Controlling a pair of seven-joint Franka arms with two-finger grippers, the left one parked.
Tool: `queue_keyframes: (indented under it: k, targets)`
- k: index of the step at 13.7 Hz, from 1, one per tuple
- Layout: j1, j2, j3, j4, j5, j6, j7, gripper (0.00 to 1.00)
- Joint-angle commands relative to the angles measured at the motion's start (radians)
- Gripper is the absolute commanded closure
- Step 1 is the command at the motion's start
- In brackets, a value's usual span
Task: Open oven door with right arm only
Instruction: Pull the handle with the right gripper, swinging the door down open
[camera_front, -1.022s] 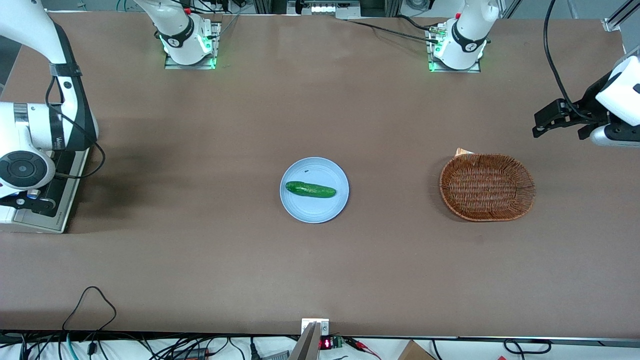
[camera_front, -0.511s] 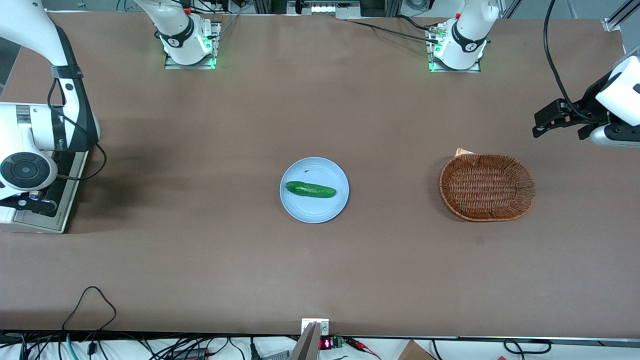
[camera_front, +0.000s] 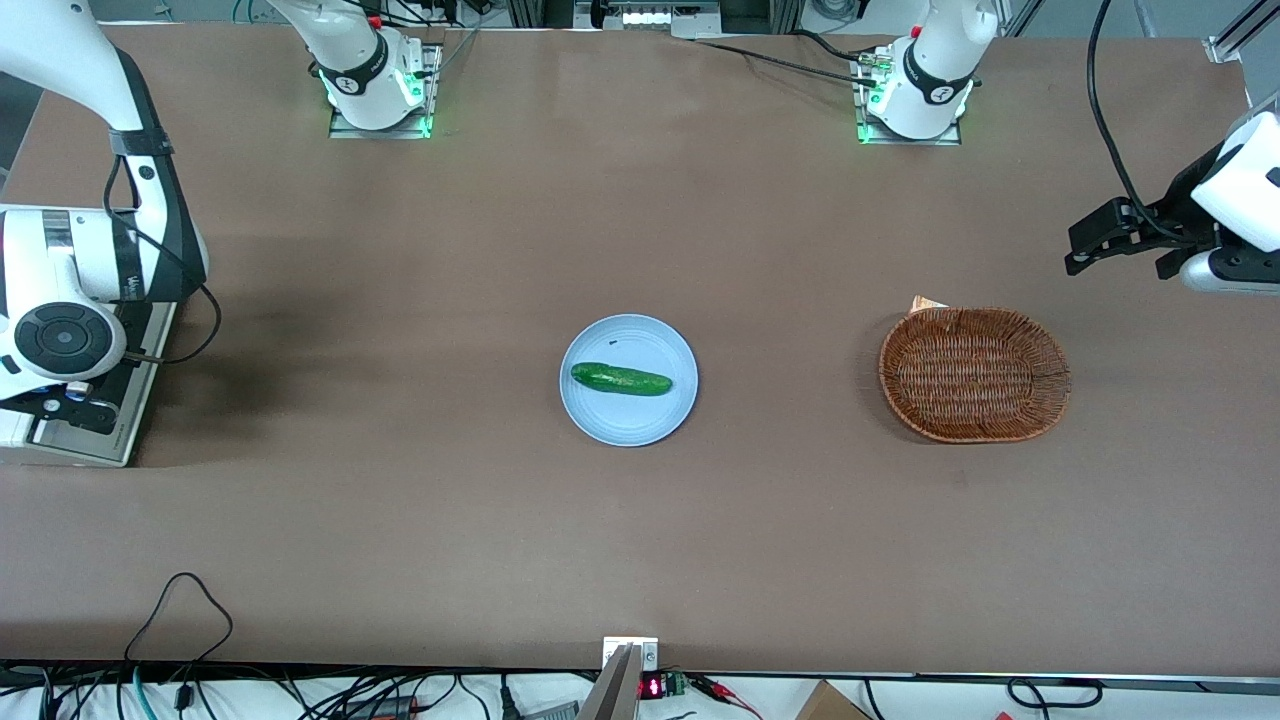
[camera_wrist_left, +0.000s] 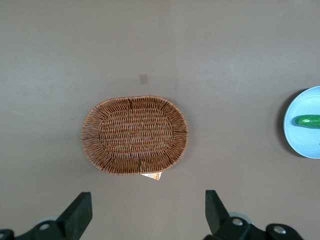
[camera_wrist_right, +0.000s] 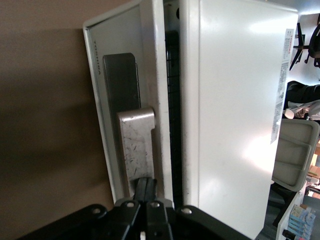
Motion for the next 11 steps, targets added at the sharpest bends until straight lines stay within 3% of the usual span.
queue_keyframes:
  k: [1,11]
  targets:
    - [-0.006,0.016,0.004,-0.032,0.044,0.087,0.025,1.00]
    - [0.000,0.044,0.005,-0.039,0.175,0.149,0.015,1.00]
